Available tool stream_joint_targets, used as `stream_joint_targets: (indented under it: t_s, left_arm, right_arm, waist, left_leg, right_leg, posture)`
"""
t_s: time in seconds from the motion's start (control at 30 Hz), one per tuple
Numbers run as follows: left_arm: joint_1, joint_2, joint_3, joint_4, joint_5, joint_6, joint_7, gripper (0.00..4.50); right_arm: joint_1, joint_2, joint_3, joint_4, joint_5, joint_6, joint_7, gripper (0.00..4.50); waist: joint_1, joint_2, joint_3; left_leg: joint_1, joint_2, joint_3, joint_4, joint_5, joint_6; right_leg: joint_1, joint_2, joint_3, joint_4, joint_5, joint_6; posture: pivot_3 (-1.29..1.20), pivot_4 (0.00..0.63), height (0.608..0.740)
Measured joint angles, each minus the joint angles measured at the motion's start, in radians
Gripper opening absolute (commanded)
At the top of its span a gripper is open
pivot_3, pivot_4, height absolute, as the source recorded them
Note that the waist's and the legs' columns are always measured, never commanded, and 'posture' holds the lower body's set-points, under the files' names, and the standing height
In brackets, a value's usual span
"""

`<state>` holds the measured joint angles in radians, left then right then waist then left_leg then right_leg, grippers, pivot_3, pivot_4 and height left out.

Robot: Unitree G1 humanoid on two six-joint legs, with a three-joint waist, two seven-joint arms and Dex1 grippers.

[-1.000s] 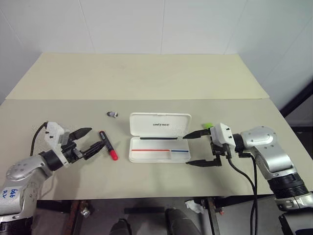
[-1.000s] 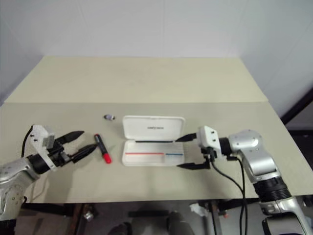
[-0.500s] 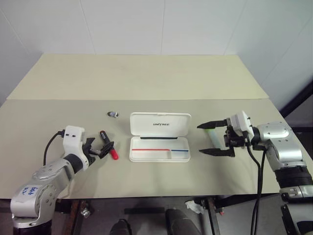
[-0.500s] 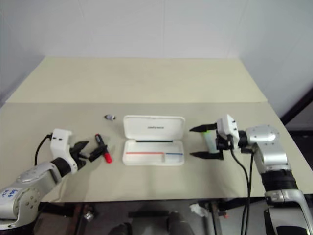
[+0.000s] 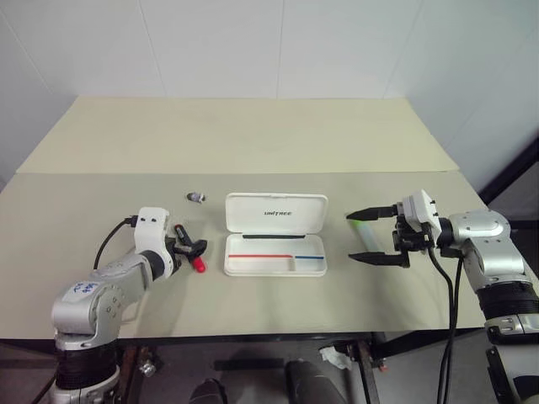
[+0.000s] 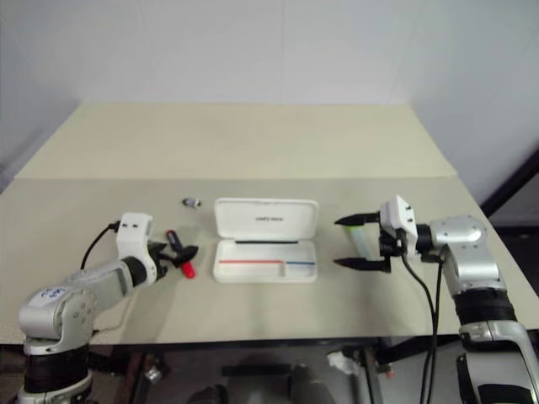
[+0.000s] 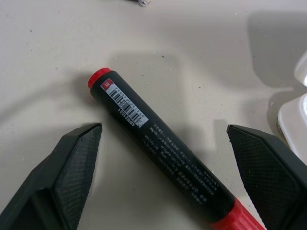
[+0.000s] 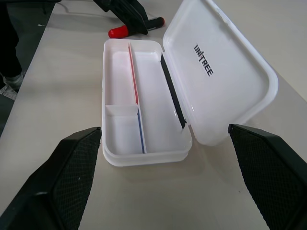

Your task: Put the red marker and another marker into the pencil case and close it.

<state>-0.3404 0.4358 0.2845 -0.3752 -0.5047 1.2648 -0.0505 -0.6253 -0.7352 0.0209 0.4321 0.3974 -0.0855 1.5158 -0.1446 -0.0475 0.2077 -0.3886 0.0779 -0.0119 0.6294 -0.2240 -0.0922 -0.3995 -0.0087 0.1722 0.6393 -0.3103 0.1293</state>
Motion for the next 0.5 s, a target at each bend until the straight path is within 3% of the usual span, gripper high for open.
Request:
stream_joint_targets:
  t_s: [0.13, 0.4, 0.5]
  left_arm:
    - [-0.038, 0.006, 0.006, 0.032, 0.018, 0.048, 0.001, 3.23]
    - [-0.086, 0.015, 0.013, 0.088, 0.058, 0.081, -0.007, 0.81]
    - [-0.107, 0.019, 0.011, 0.117, 0.065, 0.074, -0.013, 0.62]
  right_arm:
    - [0.002, 0.000, 0.000, -0.009, 0.000, 0.004, -0.003, 4.50]
    - [-0.022, 0.003, 0.000, -0.002, -0.003, 0.007, -0.016, 4.50]
    - [-0.055, 0.004, 0.000, 0.006, -0.005, 0.007, -0.020, 4.50]
  waist:
    - [-0.012, 0.001, 0.000]
    - [-0.018, 0.001, -0.001]
    - [-0.016, 0.002, -0.001]
  left_leg:
    - [0.003, -0.002, -0.003, 0.000, 0.000, 0.000]
    - [0.002, -0.005, -0.005, -0.003, 0.000, 0.002]
    - [0.002, -0.006, -0.006, -0.003, 0.000, 0.002]
  right_leg:
    - [0.007, -0.001, 0.000, -0.014, 0.007, 0.000]
    - [0.008, -0.003, 0.000, -0.017, 0.007, 0.001]
    - [0.008, -0.003, 0.000, -0.017, 0.008, 0.002]
  posture:
    - [0.00, 0.150, 0.740]
    - [0.00, 0.150, 0.740]
    - [0.00, 0.150, 0.740]
